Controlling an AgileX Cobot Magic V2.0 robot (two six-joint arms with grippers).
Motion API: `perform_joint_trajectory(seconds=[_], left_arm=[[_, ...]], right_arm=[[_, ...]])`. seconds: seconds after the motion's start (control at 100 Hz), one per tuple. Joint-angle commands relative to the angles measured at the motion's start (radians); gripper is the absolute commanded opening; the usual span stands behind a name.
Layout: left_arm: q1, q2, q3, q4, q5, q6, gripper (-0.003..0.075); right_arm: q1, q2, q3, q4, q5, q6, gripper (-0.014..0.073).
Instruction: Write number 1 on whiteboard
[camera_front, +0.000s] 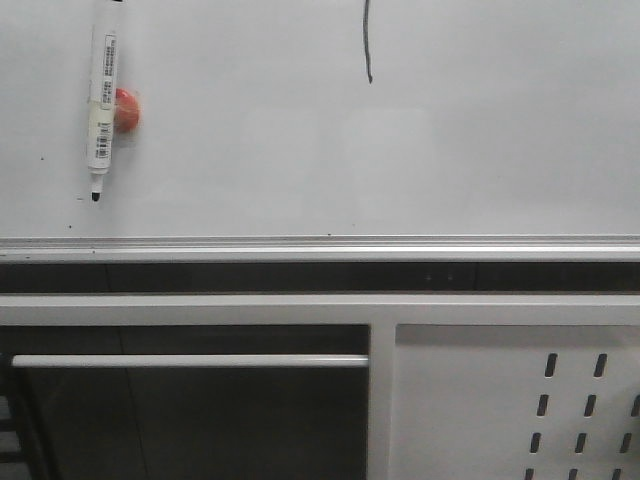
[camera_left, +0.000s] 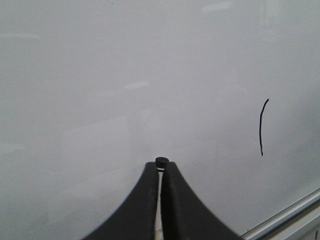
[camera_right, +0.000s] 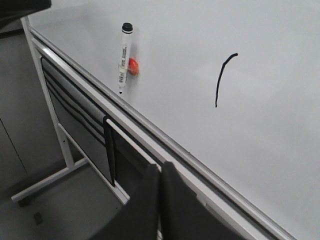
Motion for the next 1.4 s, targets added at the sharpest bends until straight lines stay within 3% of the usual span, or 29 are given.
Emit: perform_joint_trajectory(seconds=[0.0,0.21,0.5,0.66,0.77,0.96,1.39], left_arm=[[0.045,-0.087,-0.052,-0.109,0.071,0.086,-0.0018],[0.257,-0.326,-0.052,-0.076,0.326,0.089,-0.0018],[0.653,-0.574,-0.052,-0.076,0.645,0.027,-0.0018],[0.799,-0.682,-0.015,-0.127,0.7,0.027,-0.0018],[0.819,-0.674,0.027,-0.207,0.717,0.029,-0.0018],[0.817,-0.678,0.091,-0.275,0.618,0.034,-0.0018],[0.817,-0.678,0.118,-0.289,0.621,0.034,-0.0018]], right_arm=[[-0.004,0.002,-0.025,0.005,-0.058,0.001,-0.0061],[-0.004,0.002,-0.025,0.005,-0.058,0.001,-0.0061],[-0.004,0.002,-0.025,-0.013,-0.076,-0.001,-0.0061],[-0.004,0.002,-0.025,-0.013,-0.078,-0.001,-0.0061],[-0.004,0.0,-0.024,-0.014,-0.089,-0.001,-0.0061],[-0.004,-0.002,-0.019,-0.021,-0.085,-0.001,-0.0061],[-0.004,-0.002,-0.003,-0.021,-0.14,-0.001,-0.0061]])
